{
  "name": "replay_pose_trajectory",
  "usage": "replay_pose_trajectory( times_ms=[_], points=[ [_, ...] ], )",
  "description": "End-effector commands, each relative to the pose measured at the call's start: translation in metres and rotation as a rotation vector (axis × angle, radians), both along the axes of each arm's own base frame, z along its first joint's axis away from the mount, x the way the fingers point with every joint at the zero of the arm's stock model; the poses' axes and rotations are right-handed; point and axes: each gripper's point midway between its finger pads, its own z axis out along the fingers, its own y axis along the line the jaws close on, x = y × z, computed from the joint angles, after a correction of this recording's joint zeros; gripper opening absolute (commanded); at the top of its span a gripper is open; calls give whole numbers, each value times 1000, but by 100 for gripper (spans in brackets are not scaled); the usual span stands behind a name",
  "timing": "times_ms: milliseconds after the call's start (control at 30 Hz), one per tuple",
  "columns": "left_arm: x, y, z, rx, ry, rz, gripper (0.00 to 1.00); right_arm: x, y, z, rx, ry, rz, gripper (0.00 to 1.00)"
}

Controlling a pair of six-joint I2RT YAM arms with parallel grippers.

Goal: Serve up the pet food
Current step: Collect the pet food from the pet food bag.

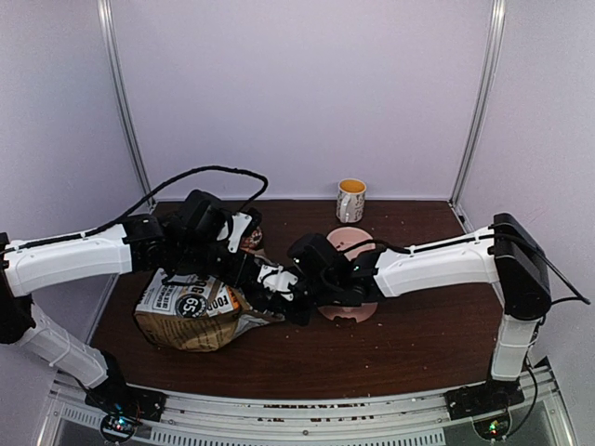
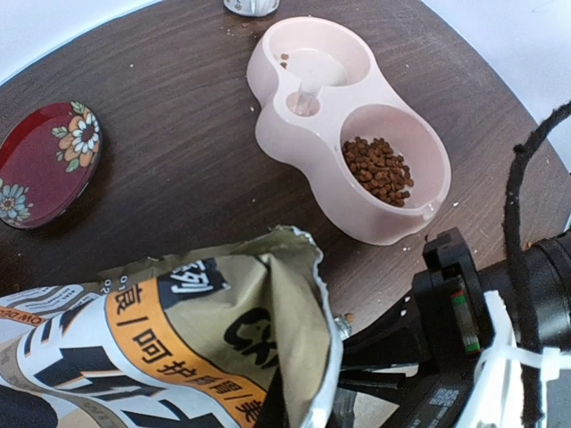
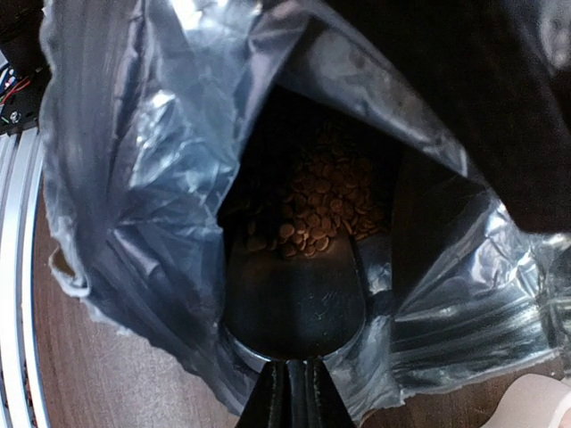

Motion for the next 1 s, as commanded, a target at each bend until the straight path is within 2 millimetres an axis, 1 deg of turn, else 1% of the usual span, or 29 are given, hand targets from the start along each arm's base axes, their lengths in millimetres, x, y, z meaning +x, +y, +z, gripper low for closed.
replay_pose_trajectory(
  times_ms=[0, 133, 233, 300, 367, 433, 500, 633, 767, 967],
  points=[
    [12, -33, 65, -211, -126, -26, 0, 4, 16, 1, 79, -16, -19, 0],
    [13, -33, 65, -214, -124, -19, 0, 7, 22, 3, 118, -24, -28, 0],
    [14, -34, 65, -215, -122, -18, 0, 10, 20, 6, 130, -34, -46, 0],
    [15, -34, 65, -218, -125, -13, 0, 10, 17, 8, 138, -44, -58, 0],
    [17, -33, 66, -222, -132, -5, 0, 11, 9, 10, 142, -56, -79, 0],
    [18, -34, 68, -227, -137, -1, 0, 11, 3, 16, 153, -71, -97, 0],
    [20, -35, 69, -229, -142, 2, 0, 11, -5, 15, 147, -79, -113, 0],
    [21, -38, 73, -227, -151, -9, 0, 11, -17, 21, 150, -105, -142, 0],
    [23, -39, 77, -222, -162, -13, 0, 12, -25, 30, 159, -130, -157, 0],
    [25, -33, 78, -203, -176, 11, 0, 13, -34, 45, 166, -157, -170, 0]
  ],
)
